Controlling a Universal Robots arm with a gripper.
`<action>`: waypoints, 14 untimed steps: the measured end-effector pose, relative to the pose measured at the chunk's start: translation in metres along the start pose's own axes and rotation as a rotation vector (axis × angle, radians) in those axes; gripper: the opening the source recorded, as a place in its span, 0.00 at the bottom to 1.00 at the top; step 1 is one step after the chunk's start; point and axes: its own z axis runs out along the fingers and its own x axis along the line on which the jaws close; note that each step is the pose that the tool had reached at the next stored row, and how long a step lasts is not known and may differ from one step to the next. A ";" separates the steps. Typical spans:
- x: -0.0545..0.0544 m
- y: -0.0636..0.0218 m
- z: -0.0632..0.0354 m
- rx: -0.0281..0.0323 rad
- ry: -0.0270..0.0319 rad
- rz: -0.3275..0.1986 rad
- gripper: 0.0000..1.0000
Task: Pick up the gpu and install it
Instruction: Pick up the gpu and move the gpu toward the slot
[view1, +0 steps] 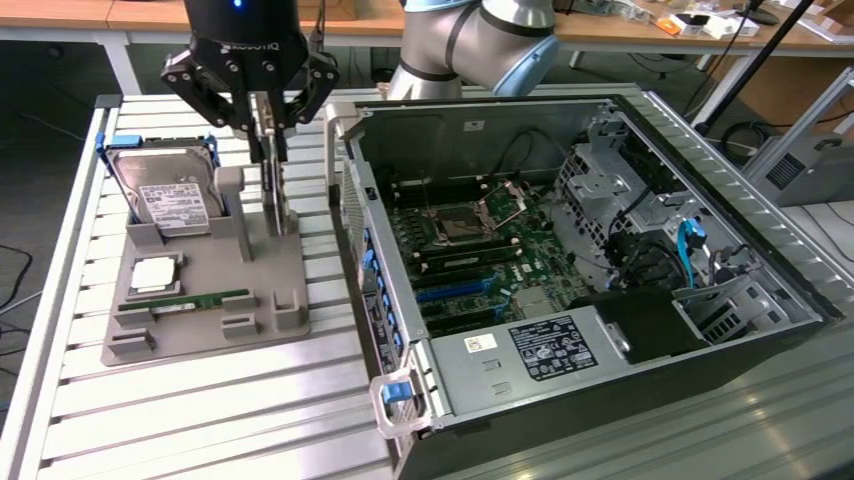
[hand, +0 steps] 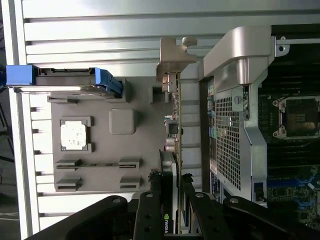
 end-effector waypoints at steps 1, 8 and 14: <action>0.000 0.0000 -0.0008 -0.0002 -0.0001 0.000 0.27; 0.000 0.0001 -0.0057 -0.0012 -0.0001 0.000 0.27; 0.000 0.0002 -0.0102 -0.0022 0.0000 0.000 0.27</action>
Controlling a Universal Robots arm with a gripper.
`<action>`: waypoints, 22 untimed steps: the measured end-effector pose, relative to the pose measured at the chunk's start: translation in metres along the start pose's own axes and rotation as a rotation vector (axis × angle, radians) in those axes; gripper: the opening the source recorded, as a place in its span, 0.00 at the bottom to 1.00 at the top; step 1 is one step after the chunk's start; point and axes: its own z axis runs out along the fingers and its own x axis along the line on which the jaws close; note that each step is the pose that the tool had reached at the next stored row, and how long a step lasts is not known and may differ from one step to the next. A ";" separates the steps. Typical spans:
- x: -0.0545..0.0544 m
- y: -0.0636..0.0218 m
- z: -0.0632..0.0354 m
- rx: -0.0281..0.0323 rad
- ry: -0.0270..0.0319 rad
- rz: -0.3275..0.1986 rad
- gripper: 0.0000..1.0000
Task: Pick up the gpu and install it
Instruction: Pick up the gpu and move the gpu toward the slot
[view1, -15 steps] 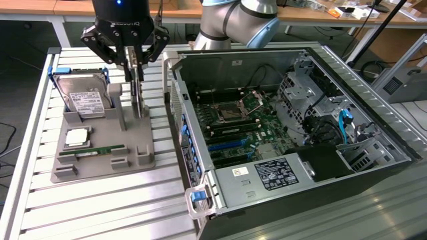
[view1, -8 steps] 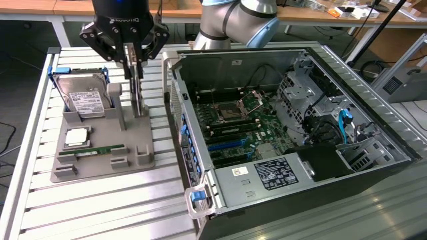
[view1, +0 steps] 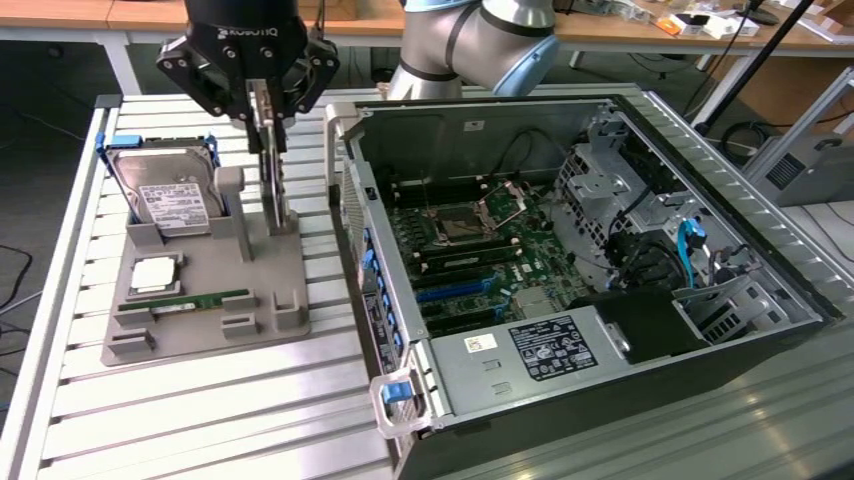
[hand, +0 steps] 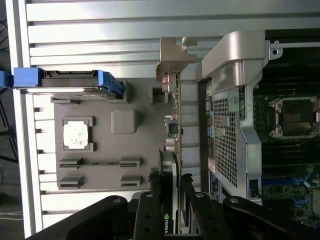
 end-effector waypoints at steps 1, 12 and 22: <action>0.000 0.0000 -0.0009 -0.0001 0.0001 0.000 0.27; 0.000 0.0002 -0.0099 -0.0020 0.0001 0.000 0.27; 0.000 0.0004 -0.0178 -0.0046 0.0002 0.000 0.27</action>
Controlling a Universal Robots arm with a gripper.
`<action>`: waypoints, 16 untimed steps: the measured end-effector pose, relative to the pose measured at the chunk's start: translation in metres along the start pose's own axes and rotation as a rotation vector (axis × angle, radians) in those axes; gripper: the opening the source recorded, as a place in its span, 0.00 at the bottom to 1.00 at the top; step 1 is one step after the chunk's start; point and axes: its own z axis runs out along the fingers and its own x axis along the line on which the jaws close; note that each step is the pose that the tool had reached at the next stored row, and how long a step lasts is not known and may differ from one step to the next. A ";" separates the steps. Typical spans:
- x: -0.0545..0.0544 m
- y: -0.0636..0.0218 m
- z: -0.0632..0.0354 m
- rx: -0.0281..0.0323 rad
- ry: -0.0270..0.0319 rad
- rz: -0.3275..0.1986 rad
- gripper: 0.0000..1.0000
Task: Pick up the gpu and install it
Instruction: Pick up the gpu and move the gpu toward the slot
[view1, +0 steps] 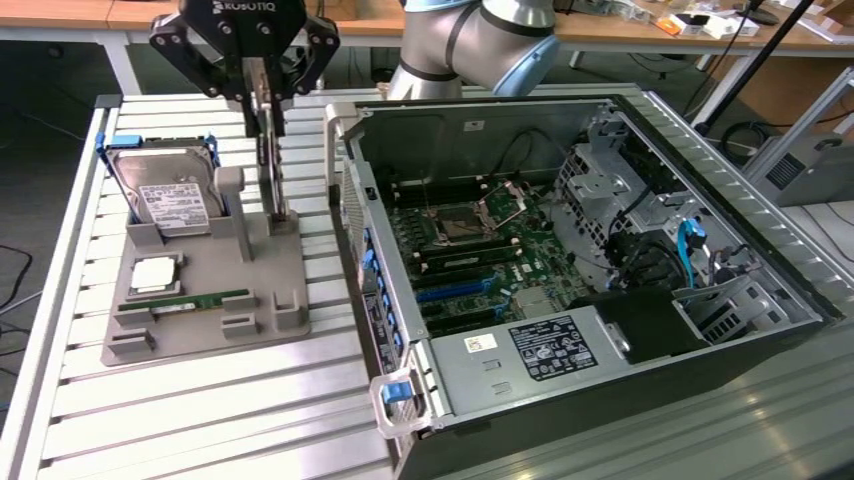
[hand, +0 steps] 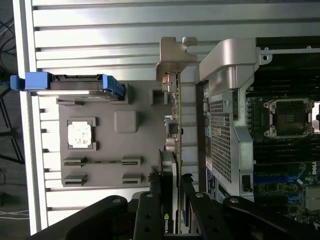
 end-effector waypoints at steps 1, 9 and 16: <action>0.000 0.0000 -0.0013 -0.0004 0.0000 0.000 0.27; 0.000 0.0002 -0.0076 -0.0027 0.0000 0.000 0.27; 0.000 0.0003 -0.0140 -0.0050 0.0002 0.000 0.27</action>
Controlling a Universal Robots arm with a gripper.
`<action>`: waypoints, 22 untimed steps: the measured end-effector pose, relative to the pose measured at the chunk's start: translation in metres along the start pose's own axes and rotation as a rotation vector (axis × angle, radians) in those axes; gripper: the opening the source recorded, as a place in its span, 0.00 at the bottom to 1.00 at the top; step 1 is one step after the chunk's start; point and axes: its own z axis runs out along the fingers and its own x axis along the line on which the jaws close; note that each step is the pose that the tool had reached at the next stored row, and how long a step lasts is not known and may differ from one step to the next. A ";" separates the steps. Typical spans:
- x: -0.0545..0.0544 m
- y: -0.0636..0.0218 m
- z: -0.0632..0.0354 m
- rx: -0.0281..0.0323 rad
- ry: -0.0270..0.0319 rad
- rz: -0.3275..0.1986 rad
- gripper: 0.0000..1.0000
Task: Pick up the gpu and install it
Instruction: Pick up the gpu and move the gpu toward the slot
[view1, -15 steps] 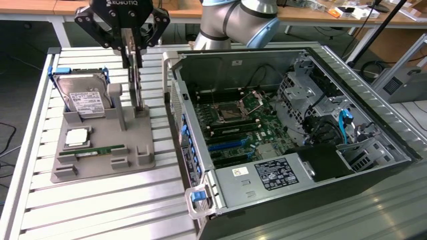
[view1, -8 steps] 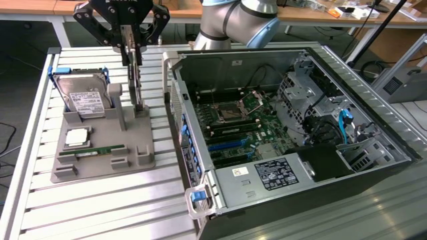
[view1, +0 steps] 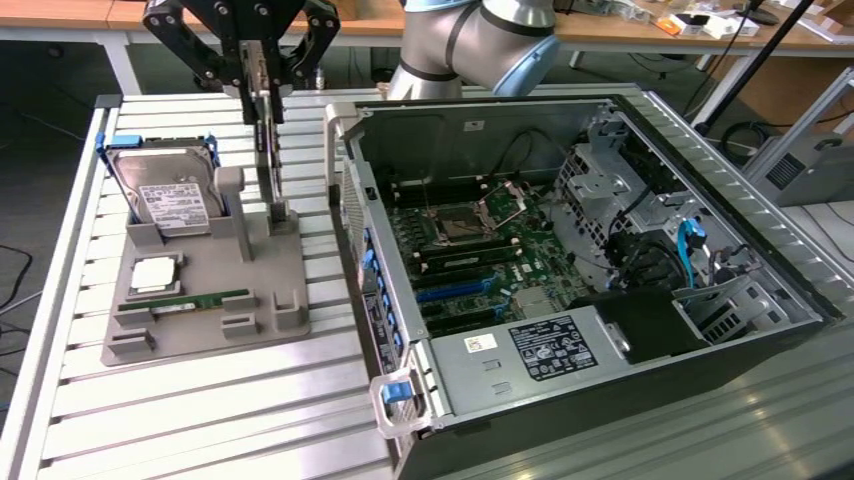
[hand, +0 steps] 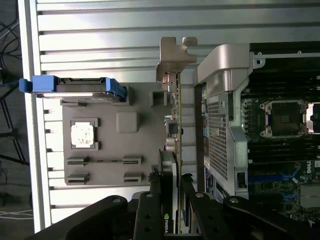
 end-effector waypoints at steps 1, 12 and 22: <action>0.000 0.0000 -0.0008 -0.0002 0.0000 0.000 0.27; 0.000 0.0003 -0.0109 -0.0038 0.0002 0.000 0.27; 0.000 0.0006 -0.0188 -0.0101 0.0005 0.000 0.27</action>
